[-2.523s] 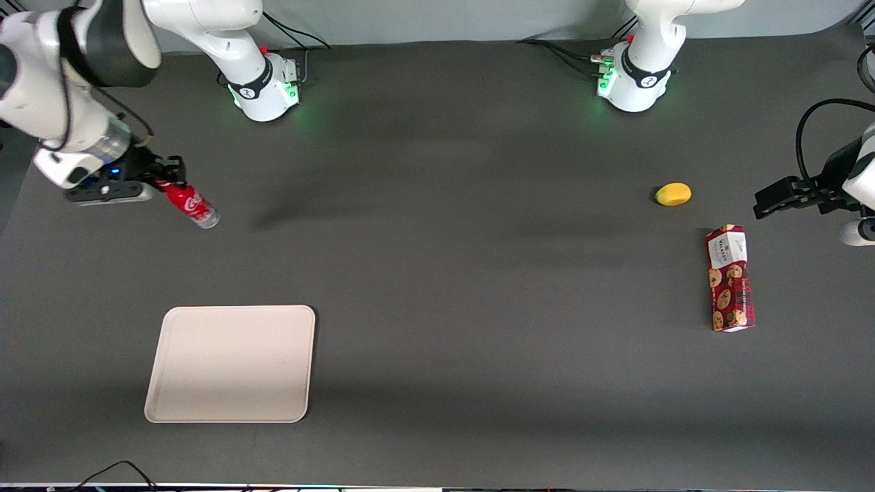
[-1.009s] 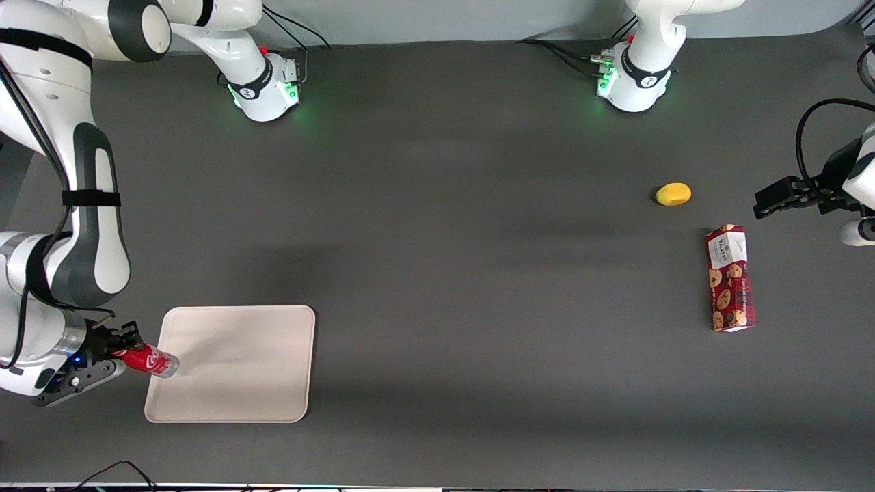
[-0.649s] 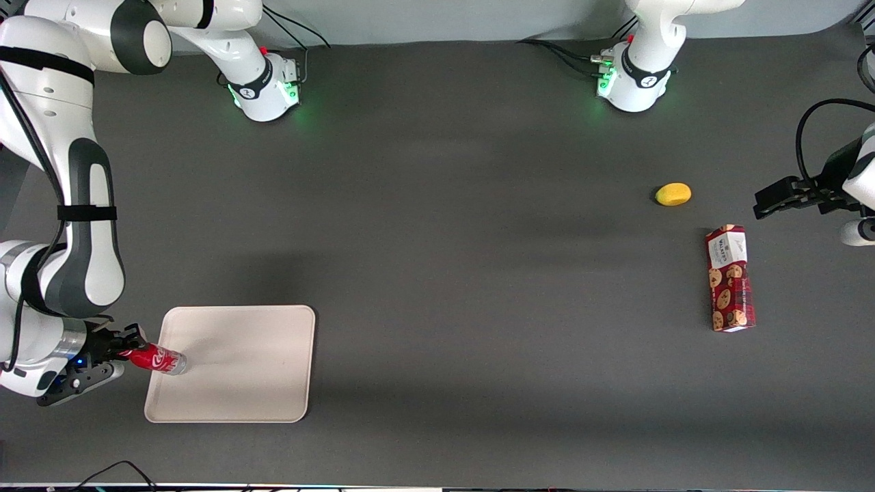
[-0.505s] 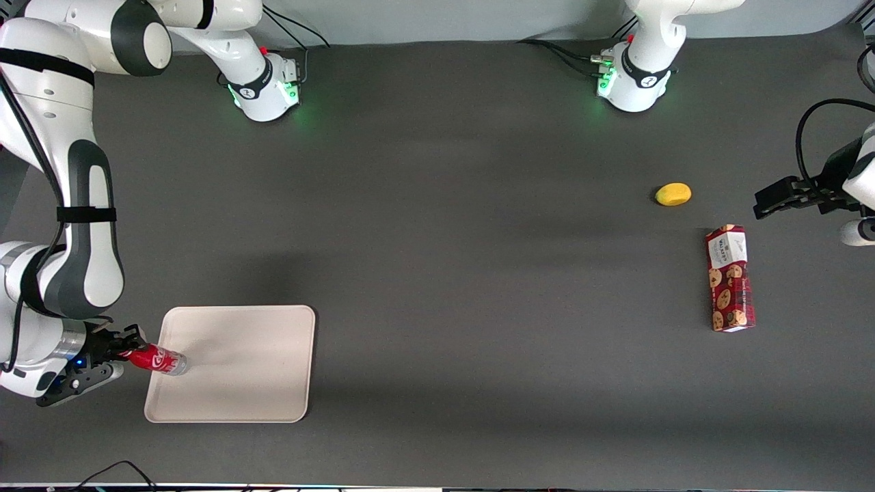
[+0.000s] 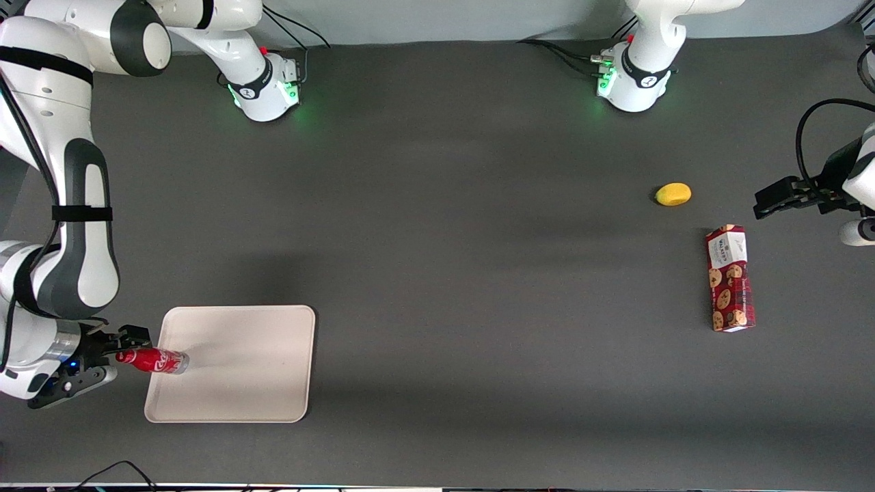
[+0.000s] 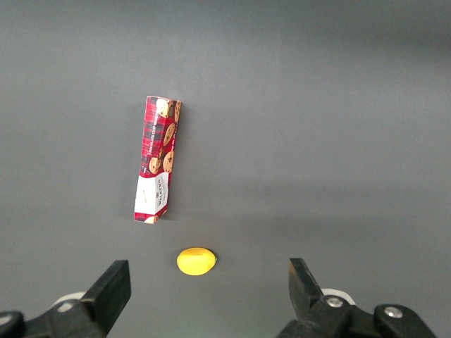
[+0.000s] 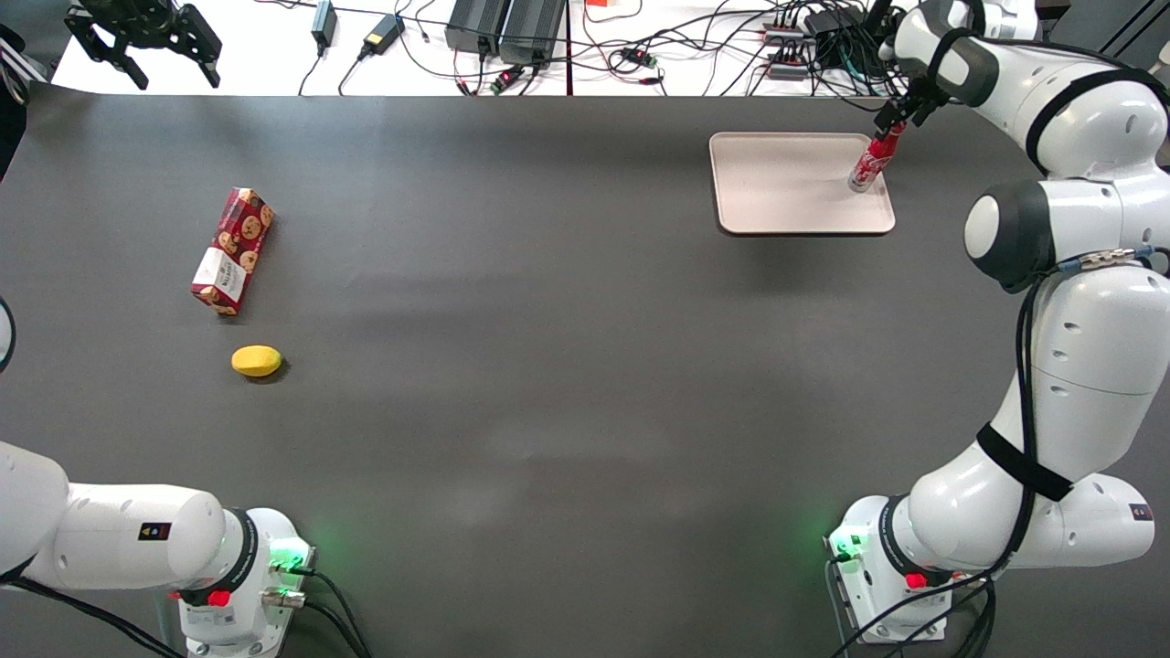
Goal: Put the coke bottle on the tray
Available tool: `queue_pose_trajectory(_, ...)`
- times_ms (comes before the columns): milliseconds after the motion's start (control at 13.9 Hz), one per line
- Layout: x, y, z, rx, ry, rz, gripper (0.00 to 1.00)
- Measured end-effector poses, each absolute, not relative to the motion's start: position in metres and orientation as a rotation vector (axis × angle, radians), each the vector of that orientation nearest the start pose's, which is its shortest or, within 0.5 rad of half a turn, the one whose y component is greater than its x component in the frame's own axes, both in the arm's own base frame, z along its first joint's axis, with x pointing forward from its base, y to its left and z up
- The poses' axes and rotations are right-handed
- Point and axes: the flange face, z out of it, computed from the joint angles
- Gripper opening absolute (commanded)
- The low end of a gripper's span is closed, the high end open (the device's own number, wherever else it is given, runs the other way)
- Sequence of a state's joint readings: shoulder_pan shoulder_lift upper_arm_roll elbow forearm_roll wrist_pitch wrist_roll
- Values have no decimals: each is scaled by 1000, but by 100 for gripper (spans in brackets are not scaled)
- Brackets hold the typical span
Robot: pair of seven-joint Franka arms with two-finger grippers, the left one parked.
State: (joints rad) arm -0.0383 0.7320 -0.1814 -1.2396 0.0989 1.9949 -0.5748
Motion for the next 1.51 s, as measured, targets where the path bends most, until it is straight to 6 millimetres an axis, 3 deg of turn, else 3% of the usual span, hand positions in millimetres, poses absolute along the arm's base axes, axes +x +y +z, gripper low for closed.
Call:
queue_pose_trajectory(144,736,-108,375,-3138,-437,-32,100)
queue_pose_trajectory(360,714,-78,459,-3135,-191,-25,100)
queue_pose_trajectory(577,673,-63,535,-3109,23,-19,100)
queue_pose_trajectory(721,640,-60,565,-3088,54,-30,100)
queue_pose_trajectory(937,591,-49,587,-3057,46,-22,100)
queue_pose_trajectory(1081,563,-28,594,-3048,72,-10,100)
queue_pose_trajectory(1297,531,-6,587,-3092,54,-53,100)
queue_pose_trajectory(1514,511,-8,577,-3102,56,-92,100)
